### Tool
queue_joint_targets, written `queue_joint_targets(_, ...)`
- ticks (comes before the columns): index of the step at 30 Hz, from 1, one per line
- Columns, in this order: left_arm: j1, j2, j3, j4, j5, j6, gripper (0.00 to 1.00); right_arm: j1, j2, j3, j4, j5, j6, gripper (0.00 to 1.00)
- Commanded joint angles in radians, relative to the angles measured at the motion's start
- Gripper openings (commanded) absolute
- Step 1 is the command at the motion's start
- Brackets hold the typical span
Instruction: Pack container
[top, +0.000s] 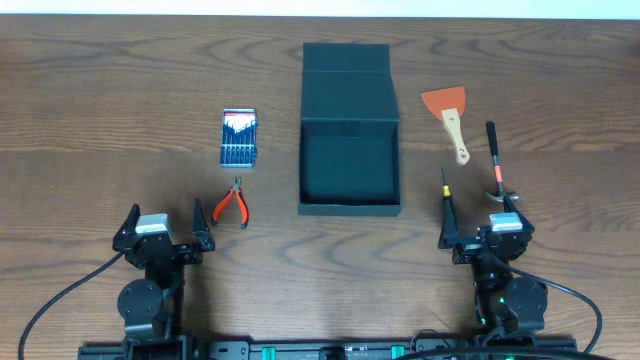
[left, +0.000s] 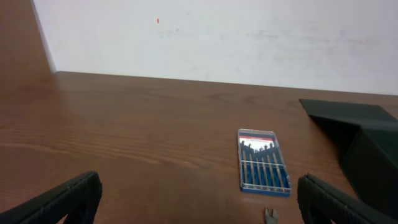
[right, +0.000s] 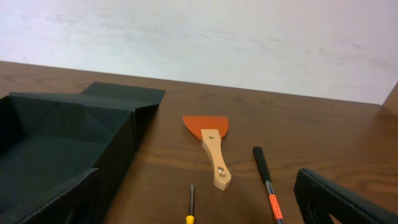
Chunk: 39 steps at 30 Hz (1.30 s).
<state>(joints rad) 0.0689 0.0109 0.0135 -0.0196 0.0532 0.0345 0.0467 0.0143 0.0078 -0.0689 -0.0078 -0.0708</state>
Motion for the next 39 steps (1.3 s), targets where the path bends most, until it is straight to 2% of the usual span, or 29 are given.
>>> queue_joint_targets(1, -0.005, -0.007, -0.009, -0.043, 0.014, 0.017, 0.99, -0.015, -0.008, -0.002, -0.003, -0.007, -0.013, 0.99)
queue_joint_targets(27, -0.005, -0.007, -0.009, -0.043, 0.014, 0.017, 0.99, -0.015, -0.008, -0.002, -0.002, -0.028, -0.012, 0.99)
queue_joint_targets(35, -0.005, -0.007, -0.009, -0.043, 0.014, 0.017, 0.99, -0.015, -0.008, 0.005, 0.008, -0.045, 0.204, 0.99)
queue_joint_targets(39, -0.005, -0.007, -0.009, -0.043, 0.014, 0.017, 0.99, -0.016, -0.003, 0.038, 0.008, -0.008, 0.235, 0.99)
